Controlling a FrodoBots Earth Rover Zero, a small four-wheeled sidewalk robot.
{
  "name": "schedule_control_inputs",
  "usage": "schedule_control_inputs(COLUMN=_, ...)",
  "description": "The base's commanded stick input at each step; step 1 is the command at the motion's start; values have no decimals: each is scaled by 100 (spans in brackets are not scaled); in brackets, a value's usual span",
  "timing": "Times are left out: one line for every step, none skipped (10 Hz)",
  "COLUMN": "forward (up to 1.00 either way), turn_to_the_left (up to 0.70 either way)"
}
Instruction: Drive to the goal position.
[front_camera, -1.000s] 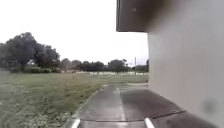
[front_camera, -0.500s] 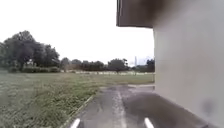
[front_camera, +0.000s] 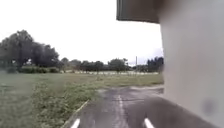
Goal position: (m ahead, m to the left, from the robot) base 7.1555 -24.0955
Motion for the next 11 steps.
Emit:
schedule_control_inputs(forward=84, turn_to_the_left=3)
schedule_control_inputs(forward=84, turn_to_the_left=3)
schedule_control_inputs(forward=84, turn_to_the_left=3)
schedule_control_inputs(forward=84, turn_to_the_left=3)
schedule_control_inputs(forward=84, turn_to_the_left=3)
schedule_control_inputs(forward=84, turn_to_the_left=1)
schedule_control_inputs(forward=84, turn_to_the_left=-25)
schedule_control_inputs(forward=84, turn_to_the_left=-33)
schedule_control_inputs(forward=84, turn_to_the_left=-33)
schedule_control_inputs(forward=84, turn_to_the_left=-33)
schedule_control_inputs(forward=84, turn_to_the_left=-33)
